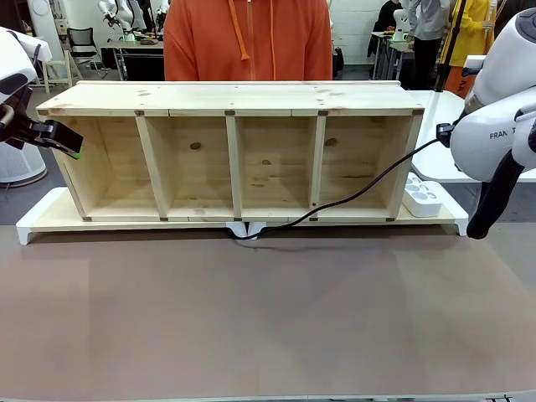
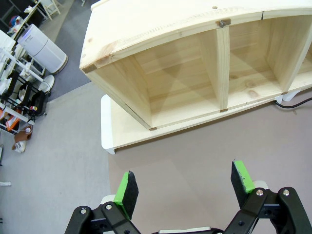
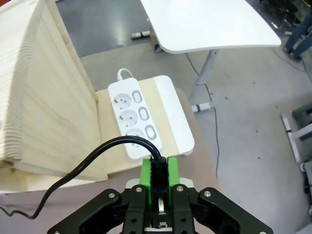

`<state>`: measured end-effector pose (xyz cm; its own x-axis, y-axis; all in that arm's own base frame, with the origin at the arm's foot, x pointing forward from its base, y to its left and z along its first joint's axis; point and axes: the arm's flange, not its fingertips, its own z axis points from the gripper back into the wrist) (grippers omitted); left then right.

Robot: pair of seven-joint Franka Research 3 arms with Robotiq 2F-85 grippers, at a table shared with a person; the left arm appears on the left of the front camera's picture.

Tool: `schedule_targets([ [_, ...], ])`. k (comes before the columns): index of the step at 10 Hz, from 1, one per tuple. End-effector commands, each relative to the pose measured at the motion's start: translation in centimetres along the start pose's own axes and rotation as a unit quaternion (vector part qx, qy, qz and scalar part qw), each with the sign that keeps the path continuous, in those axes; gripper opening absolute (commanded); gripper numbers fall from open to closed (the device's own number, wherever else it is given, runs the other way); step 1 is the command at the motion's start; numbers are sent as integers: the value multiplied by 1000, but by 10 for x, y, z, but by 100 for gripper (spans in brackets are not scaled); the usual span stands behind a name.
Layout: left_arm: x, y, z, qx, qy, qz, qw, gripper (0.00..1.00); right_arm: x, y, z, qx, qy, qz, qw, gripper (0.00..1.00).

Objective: Perform cable management.
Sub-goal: Pull the grasped Power Cable to the location of the Power Strip.

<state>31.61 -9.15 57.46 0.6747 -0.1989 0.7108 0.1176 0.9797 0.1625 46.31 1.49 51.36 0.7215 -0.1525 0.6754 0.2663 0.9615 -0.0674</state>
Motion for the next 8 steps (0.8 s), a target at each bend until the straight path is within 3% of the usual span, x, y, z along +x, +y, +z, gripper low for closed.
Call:
schedule_targets([
  [1, 0, 0, 0, 1, 0, 2, 1000, 100, 13, 0, -18, -6, -16, -10, 1000, 16],
  [7, 0, 0, 0, 1, 0, 2, 1000, 100, 23, 0, -35, 1, -6, -22, 1000, 16],
  [8, 0, 0, 0, 1, 0, 2, 1000, 100, 15, -5, -33, 8, 15, -12, 1000, 16],
])
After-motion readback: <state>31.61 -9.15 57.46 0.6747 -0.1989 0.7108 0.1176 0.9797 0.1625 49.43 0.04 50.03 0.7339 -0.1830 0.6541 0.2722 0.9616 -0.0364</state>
